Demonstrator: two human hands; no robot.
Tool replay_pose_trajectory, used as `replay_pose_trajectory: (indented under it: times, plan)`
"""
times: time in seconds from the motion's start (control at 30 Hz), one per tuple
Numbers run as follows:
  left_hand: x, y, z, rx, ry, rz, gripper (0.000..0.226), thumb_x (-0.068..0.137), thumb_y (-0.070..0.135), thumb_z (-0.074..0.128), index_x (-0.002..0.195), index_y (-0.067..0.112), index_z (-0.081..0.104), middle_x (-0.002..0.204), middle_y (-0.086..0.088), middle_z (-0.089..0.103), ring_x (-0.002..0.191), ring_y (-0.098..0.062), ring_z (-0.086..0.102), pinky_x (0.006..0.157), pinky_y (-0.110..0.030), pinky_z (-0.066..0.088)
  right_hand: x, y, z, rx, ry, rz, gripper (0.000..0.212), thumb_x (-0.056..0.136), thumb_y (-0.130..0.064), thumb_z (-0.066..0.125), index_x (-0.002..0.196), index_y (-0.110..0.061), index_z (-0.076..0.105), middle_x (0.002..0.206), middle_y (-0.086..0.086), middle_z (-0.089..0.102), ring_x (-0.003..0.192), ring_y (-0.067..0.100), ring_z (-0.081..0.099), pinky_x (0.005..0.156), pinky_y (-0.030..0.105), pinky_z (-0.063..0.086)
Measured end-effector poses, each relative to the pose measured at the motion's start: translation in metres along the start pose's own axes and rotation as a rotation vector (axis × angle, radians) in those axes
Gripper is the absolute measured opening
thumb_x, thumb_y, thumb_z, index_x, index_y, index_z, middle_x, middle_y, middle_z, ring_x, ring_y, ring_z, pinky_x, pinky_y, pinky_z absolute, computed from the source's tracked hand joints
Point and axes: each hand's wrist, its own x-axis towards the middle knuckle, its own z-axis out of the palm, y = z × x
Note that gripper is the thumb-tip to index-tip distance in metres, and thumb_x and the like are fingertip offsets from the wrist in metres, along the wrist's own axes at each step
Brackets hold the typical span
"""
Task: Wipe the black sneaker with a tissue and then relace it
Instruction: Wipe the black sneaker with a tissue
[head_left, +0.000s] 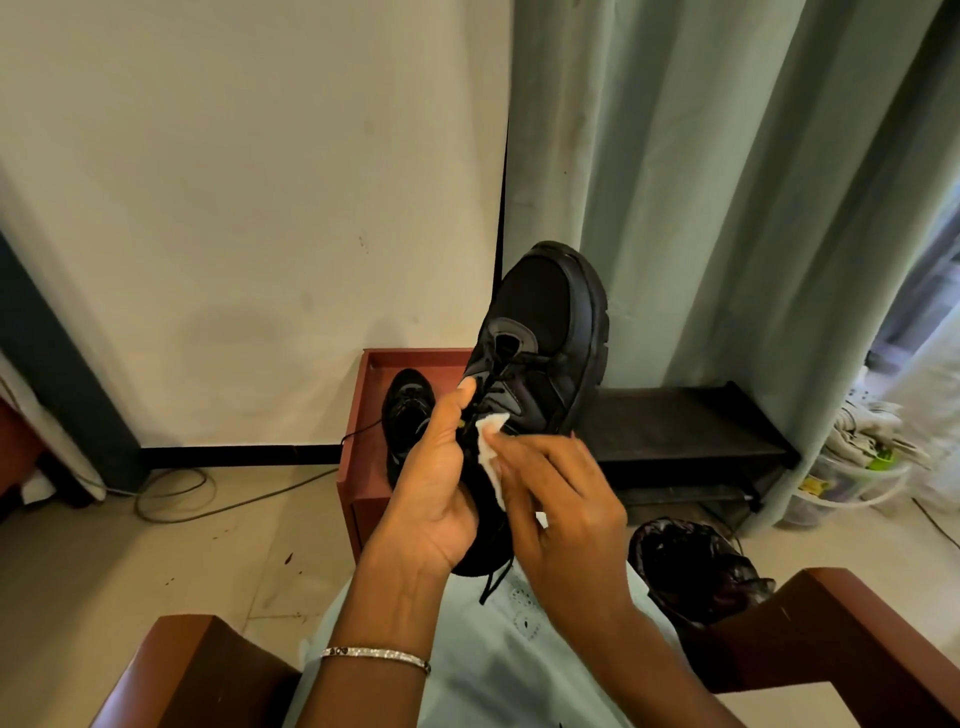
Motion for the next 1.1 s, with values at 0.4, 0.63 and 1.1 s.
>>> replay_pose_trajectory:
  times: [0.4,0.63,1.1]
  plan:
    - [0.008,-0.007,-0.006,-0.113,-0.092,-0.044,0.049,0.087,0.048,0.061,0.102,0.004,0.078,0.112,-0.021,0.071,0.092,-0.031,0.073,0.079,-0.041,0.061,-0.018,-0.006,0.005,0.068,-0.007,0.048,0.023,0.093,-0.020,0.066,0.109,-0.006,0.075,0.099,0.004,0.066,0.091,0.012,0.061,0.080,0.023,0.052]
    - [0.005,-0.009,0.000,-0.155,-0.098,0.001,0.048,0.085,0.041,0.063,0.112,0.002,0.070,0.111,-0.019,0.070,0.097,-0.028,0.071,0.083,-0.035,0.060,0.016,0.007,0.013,-0.011,0.070,0.059,0.014,0.089,-0.016,0.074,0.101,-0.010,0.077,0.092,0.001,0.066,0.088,0.009,0.049,0.077,0.018,0.042]
    - [0.006,-0.011,0.003,-0.196,-0.103,-0.026,0.052,0.086,0.042,0.064,0.118,0.001,0.068,0.100,-0.018,0.072,0.076,-0.027,0.073,0.063,-0.035,0.062,0.013,0.032,0.003,-0.158,0.096,-0.061,0.014,0.091,-0.024,0.072,0.101,-0.016,0.077,0.083,-0.004,0.067,0.076,0.017,0.050,0.067,0.035,0.039]
